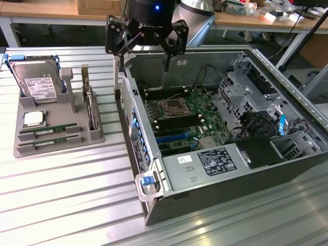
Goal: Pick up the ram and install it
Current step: 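Reach for the ram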
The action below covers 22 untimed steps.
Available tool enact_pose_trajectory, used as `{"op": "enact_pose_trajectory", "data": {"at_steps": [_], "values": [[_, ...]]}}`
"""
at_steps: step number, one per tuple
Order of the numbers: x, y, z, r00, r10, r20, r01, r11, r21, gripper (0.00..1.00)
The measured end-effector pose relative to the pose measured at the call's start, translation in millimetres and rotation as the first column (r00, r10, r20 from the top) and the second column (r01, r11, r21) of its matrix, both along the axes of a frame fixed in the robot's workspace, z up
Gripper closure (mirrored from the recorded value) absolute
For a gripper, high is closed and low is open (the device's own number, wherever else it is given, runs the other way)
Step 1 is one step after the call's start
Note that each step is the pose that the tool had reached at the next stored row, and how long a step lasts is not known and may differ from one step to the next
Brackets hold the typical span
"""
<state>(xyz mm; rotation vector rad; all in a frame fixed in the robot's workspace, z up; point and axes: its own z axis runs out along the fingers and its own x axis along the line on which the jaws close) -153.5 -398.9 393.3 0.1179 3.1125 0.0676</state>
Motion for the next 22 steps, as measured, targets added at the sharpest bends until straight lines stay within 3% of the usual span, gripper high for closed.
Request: {"op": "enact_pose_trajectory", "data": {"at_steps": [22], "values": [[-8.1,0.0,0.0,1.0,0.0,0.0,0.0,1.0,0.0,0.01]]}}
